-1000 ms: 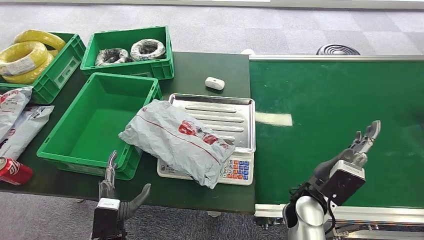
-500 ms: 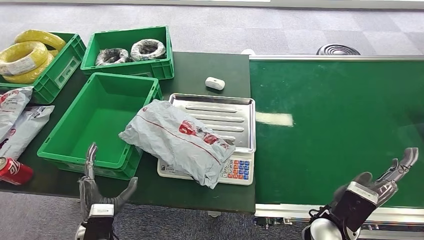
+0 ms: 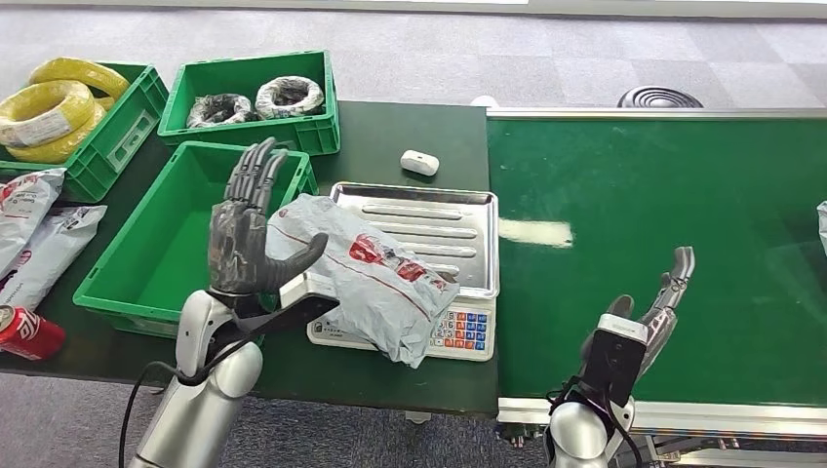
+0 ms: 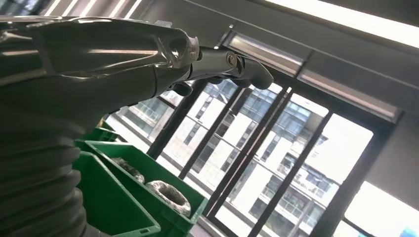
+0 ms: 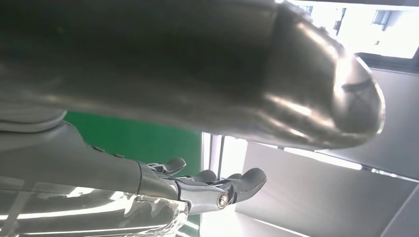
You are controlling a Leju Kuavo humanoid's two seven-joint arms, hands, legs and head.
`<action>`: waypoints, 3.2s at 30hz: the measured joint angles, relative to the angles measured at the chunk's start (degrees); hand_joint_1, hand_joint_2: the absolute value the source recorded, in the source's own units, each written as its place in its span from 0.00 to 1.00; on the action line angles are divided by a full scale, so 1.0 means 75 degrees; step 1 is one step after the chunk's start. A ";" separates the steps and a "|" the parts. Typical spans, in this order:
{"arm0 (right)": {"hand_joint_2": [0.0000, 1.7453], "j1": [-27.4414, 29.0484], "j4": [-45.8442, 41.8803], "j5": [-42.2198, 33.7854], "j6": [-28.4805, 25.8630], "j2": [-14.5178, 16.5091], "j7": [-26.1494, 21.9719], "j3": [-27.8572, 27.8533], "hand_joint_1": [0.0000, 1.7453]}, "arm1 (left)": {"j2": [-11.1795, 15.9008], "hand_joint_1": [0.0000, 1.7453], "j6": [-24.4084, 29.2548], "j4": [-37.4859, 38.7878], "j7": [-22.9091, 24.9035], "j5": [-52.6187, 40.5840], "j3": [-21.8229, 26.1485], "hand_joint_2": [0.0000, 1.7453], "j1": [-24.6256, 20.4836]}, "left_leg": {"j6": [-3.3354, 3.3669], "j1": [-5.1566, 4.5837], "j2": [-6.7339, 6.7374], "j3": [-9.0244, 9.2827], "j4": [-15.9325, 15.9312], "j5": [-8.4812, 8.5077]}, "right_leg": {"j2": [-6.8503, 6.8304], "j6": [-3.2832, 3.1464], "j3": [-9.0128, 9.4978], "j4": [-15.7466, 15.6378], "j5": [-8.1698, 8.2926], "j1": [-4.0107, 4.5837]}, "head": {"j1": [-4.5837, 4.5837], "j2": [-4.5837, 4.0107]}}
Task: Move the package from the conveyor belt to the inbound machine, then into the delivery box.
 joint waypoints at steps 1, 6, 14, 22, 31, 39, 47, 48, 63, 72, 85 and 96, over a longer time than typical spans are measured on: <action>0.00 -0.0033 0.0051 0.0001 0.0001 -0.0006 0.0023 0.0033 0.00 | -0.0031 0.00 -0.0112 0.0224 0.0059 -0.0186 -0.0187 1.00 -0.0172 | 0.0000 0.0000 0.0000 -0.0002 0.0000 0.0000 | 0.0001 0.0000 -0.0001 0.0000 0.0000 0.0000 | 0.0000 0.0000; 0.00 -0.0079 0.0218 0.0009 -0.0001 -0.0052 0.0106 0.0096 0.00 | -0.0286 0.00 -0.0375 0.1287 0.0165 -0.0427 -0.1037 1.00 -0.0727 | 0.0000 -0.0002 0.0002 -0.0006 0.0001 -0.0002 | 0.0005 0.0000 -0.0004 -0.0001 0.0000 -0.0004 | 0.0001 0.0000; 0.00 -0.0033 0.0305 0.0018 -0.0005 -0.0150 0.0345 0.0098 0.00 | -0.0516 0.00 -0.1169 0.2509 0.0088 -0.0009 -0.1704 1.00 -0.0995 | 0.0000 -0.0001 0.0004 -0.0006 0.0000 -0.0003 | 0.0006 0.0000 -0.0008 -0.0001 0.0000 -0.0002 | 0.0001 -0.0001; 0.00 0.0267 0.0214 0.0023 -0.0008 -0.0253 0.0428 0.0055 0.00 | -0.0582 0.00 -0.1476 0.4208 -0.0307 0.0400 -0.1888 1.00 -0.1167 | 0.0000 -0.0001 0.0006 -0.0007 0.0000 -0.0003 | 0.0007 0.0000 -0.0008 -0.0001 -0.0001 -0.0002 | 0.0001 0.0000; 0.00 0.0382 -0.0019 0.0084 -0.0008 -0.0299 0.0549 0.0031 0.00 | -0.0592 0.00 -0.1710 0.5216 -0.0333 0.0344 -0.1943 1.00 -0.1422 | 0.0000 -0.0001 0.0006 -0.0005 0.0000 -0.0002 | 0.0007 0.0000 -0.0003 -0.0001 0.0000 -0.0002 | 0.0001 0.0000; 0.00 0.0429 -0.0140 0.0125 -0.0008 -0.0305 0.0598 0.0034 0.00 | -0.0638 0.22 -0.1750 0.5598 -0.0357 0.0328 -0.1943 1.00 -0.1510 | 0.0000 -0.0001 0.0005 -0.0002 0.0000 -0.0002 | 0.0006 0.0000 0.0002 -0.0001 -0.0001 -0.0002 | 0.0000 0.0000; 0.00 0.0430 -0.0146 0.0167 -0.0008 -0.0321 0.0621 0.0051 0.00 | -0.0645 0.67 -0.1813 0.5663 -0.0463 0.0408 -0.1854 1.00 -0.1509 | 0.0000 -0.0001 0.0005 0.0001 0.0000 -0.0002 | 0.0006 0.0000 0.0006 0.0000 0.0000 -0.0002 | 0.0002 -0.0001; 0.00 0.0428 -0.0146 0.0168 -0.0008 -0.0323 0.0630 0.0057 0.00 | -0.0648 0.68 -0.1817 0.5664 -0.0473 0.0408 -0.1828 1.00 -0.1506 | 0.0000 -0.0001 0.0005 0.0001 0.0000 -0.0002 | 0.0006 0.0000 0.0006 0.0000 0.0000 -0.0002 | 0.0002 -0.0001; 0.00 0.0393 -0.0089 0.0131 -0.0008 -0.0360 0.0590 0.0176 0.00 | -0.0651 0.88 -0.2656 0.5130 -0.1307 0.2162 -0.0981 1.00 -0.1424 | 0.0000 0.0000 0.0004 -0.0003 0.0000 -0.0002 | 0.0006 0.0000 0.0003 0.0002 -0.0001 0.0001 | 0.0001 -0.0001; 0.00 0.0297 0.0100 0.0004 -0.0008 -0.0339 0.0243 0.0213 0.00 | -0.0485 0.88 -0.2308 0.4184 -0.1209 0.4245 0.0667 1.00 -0.1655 | -0.0001 0.0001 0.0005 -0.0004 0.0000 -0.0001 | 0.0008 -0.0001 0.0001 0.0004 0.0001 0.0002 | 0.0001 0.0000; 0.00 0.0111 0.0479 -0.0087 -0.0008 -0.0225 0.0039 0.0214 0.00 | -0.0225 0.88 -0.1802 0.4128 -0.0969 0.4657 0.1801 1.00 -0.2529 | -0.0001 0.0001 0.0005 -0.0001 0.0000 0.0000 | 0.0007 -0.0002 0.0000 0.0011 0.0001 0.0002 | 0.0003 0.0000; 0.00 0.0042 0.0616 -0.0060 -0.0008 -0.0185 0.0035 0.0206 0.00 | -0.0144 0.88 -0.1125 0.4615 -0.0815 0.4662 0.1976 1.00 -0.2953 | -0.0002 0.0001 0.0004 -0.0001 0.0000 0.0001 | 0.0007 -0.0002 -0.0001 0.0011 0.0001 0.0002 | 0.0001 -0.0001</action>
